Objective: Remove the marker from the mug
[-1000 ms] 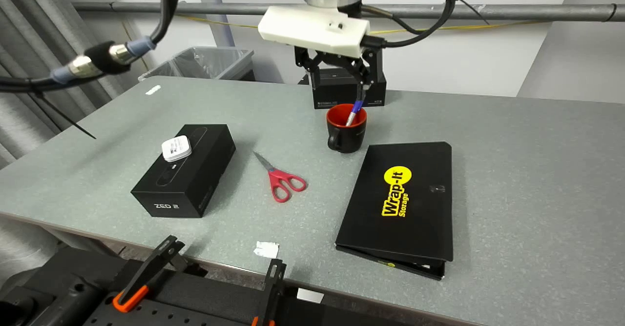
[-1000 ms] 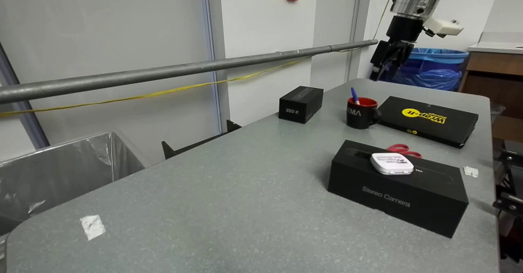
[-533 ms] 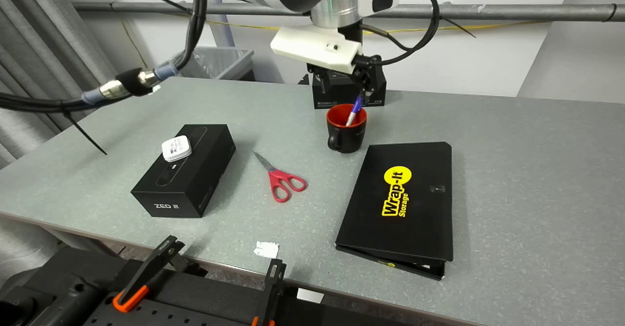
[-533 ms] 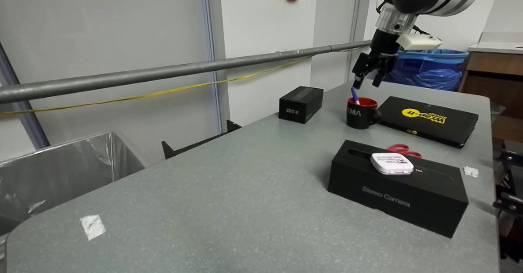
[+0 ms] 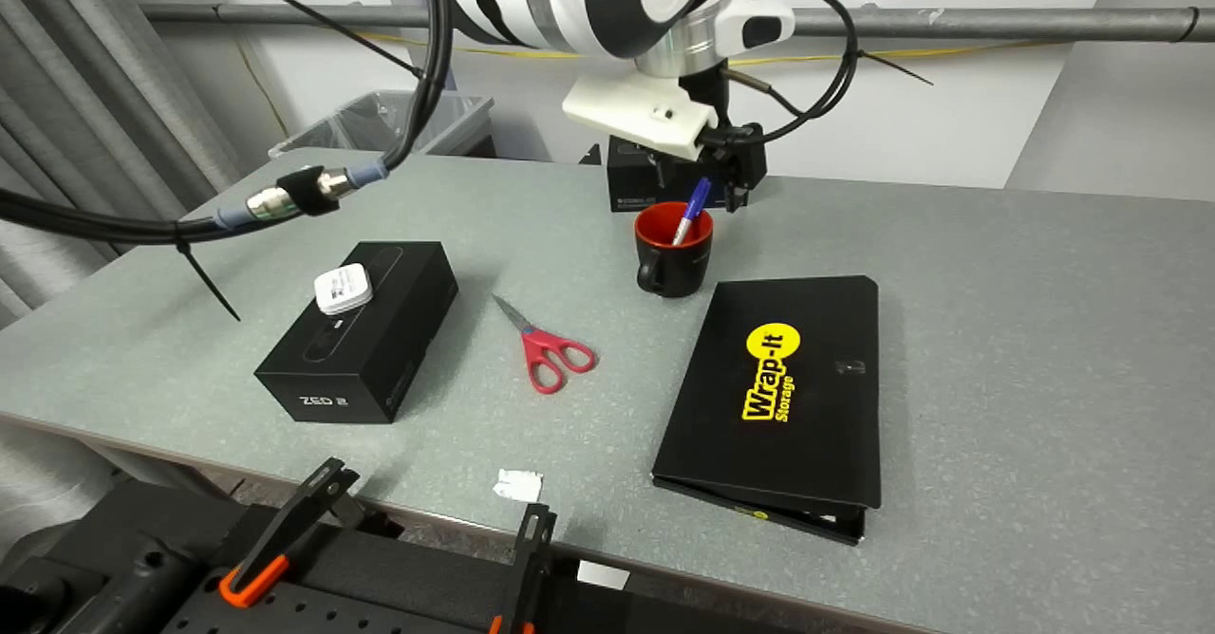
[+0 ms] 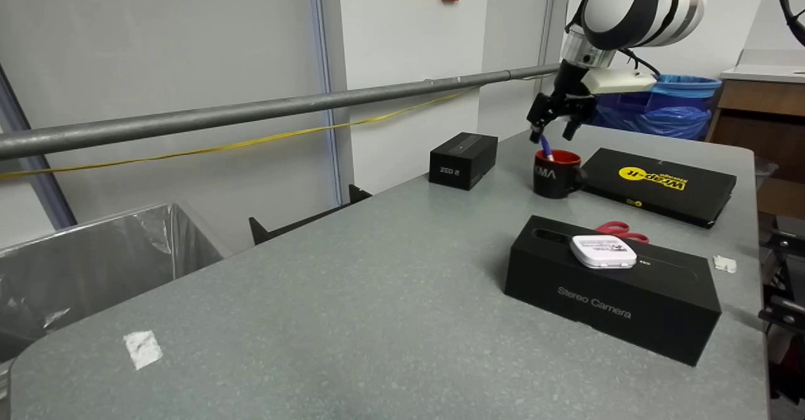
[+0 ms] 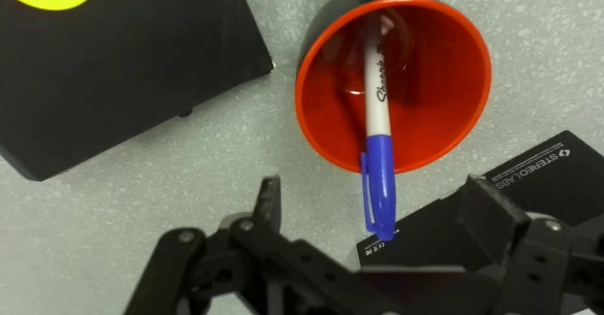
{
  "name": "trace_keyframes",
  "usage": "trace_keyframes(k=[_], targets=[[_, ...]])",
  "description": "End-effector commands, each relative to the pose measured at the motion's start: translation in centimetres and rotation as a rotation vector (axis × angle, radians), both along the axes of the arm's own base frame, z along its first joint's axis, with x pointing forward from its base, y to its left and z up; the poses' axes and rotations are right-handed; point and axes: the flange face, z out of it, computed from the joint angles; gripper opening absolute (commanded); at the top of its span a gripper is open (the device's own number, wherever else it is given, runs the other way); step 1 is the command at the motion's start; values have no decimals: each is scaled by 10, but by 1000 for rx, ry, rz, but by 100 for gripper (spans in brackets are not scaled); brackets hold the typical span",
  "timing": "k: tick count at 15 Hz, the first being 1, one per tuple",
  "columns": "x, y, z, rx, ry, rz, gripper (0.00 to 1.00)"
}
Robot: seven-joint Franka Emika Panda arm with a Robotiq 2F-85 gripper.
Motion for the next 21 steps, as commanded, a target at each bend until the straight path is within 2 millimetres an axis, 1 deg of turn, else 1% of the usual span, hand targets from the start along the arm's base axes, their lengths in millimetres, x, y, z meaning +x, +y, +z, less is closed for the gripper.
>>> trace_keyframes(k=[1, 2, 3, 4, 5, 7, 8, 12, 13, 14, 15, 17, 19, 21], targets=[[12, -8, -4, -30, -33, -46, 99], [13, -9, -4, -26, -35, -56, 75], [13, -9, -5, -26, -35, -59, 73], [14, -9, -5, -25, -35, -64, 67], [15, -9, -6, -23, -31, -68, 57], [16, -10, -7, -21, -25, -79, 42], [16, -10, -7, -20, -25, -83, 34], [17, -10, -8, -16, -22, -90, 5], [17, -10, -8, -15, -20, -91, 0], [18, -9, -7, -13, -23, -93, 0], [17, -9, -6, -13, -24, -93, 4], [12, -9, 2, -9, -37, -90, 4], [2, -9, 18, 4, -48, -74, 4], [-11, -10, 40, 1, -64, -61, 4]])
